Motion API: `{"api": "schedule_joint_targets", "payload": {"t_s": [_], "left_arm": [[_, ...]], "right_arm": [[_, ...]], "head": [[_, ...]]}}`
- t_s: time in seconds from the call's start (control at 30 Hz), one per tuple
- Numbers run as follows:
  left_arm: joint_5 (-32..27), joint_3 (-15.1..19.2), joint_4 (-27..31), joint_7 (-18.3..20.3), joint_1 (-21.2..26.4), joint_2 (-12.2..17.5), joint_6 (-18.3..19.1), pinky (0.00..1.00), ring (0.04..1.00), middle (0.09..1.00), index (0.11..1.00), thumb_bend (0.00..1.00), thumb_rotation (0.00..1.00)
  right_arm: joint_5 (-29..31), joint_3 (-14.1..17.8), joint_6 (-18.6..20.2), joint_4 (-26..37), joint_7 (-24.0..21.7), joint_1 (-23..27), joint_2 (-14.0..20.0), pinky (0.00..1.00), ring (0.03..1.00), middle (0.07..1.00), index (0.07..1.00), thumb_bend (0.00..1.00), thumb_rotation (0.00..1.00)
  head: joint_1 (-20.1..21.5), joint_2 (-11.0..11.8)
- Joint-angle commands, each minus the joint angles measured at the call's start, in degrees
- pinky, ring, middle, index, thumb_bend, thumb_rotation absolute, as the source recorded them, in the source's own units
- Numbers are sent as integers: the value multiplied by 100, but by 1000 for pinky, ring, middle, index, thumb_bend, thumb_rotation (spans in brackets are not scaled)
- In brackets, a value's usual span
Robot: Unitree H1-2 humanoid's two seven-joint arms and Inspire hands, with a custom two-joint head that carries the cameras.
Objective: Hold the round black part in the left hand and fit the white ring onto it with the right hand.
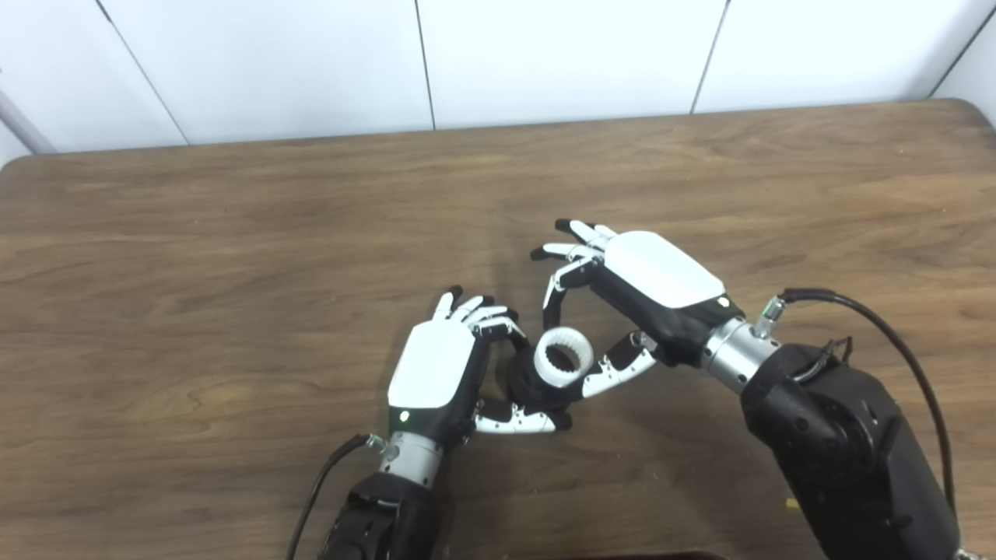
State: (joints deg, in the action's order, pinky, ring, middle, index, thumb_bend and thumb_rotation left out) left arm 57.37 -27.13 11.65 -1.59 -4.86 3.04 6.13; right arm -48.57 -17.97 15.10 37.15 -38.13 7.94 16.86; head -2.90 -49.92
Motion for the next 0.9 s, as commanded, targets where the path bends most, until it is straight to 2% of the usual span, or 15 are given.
{"api": "schedule_joint_targets", "payload": {"t_s": [0.0,0.87], "left_arm": [[74,-74,67,30,29,-84,16,1000,883,772,484,524,53],[62,-110,150,110,18,-105,46,1000,884,774,483,523,52]], "right_arm": [[17,21,-190,49,124,157,-38,1000,1000,885,485,522,143],[-72,-6,-290,-160,171,181,-163,1000,1000,884,484,523,141]], "head": [[-2,-3],[-7,-31]]}}
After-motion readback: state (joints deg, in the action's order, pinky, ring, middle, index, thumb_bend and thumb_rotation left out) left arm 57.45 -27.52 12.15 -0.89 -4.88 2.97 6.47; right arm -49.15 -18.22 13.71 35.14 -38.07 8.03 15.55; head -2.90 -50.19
